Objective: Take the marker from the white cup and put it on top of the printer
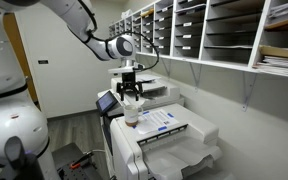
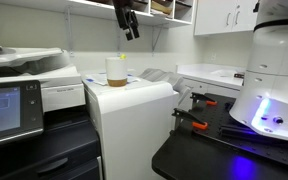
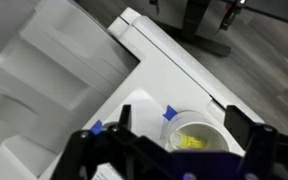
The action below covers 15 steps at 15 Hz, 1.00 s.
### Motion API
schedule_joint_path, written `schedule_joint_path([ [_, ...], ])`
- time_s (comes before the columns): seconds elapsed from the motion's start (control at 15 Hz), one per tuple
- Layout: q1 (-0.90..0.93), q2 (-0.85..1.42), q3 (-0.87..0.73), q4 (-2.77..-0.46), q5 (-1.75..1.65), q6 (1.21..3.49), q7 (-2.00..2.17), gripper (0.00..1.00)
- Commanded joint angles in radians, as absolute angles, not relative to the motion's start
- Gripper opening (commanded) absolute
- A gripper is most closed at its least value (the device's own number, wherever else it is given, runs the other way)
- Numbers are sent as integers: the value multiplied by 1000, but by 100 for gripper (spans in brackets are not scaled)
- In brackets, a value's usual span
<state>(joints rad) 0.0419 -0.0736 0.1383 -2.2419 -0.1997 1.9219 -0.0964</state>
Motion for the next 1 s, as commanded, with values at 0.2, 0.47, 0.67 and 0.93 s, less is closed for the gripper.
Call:
schedule_joint_path([
  [0.2, 90, 129, 136, -2065, -207, 1851, -358, 100],
  [0.47, 98, 196, 140, -1996, -217, 1811, -424, 75],
  [0.67, 96, 238, 146, -1949, -204, 1777, -479, 57],
  [0.93, 93, 298, 151, -1893, -205, 1726, -529, 47],
])
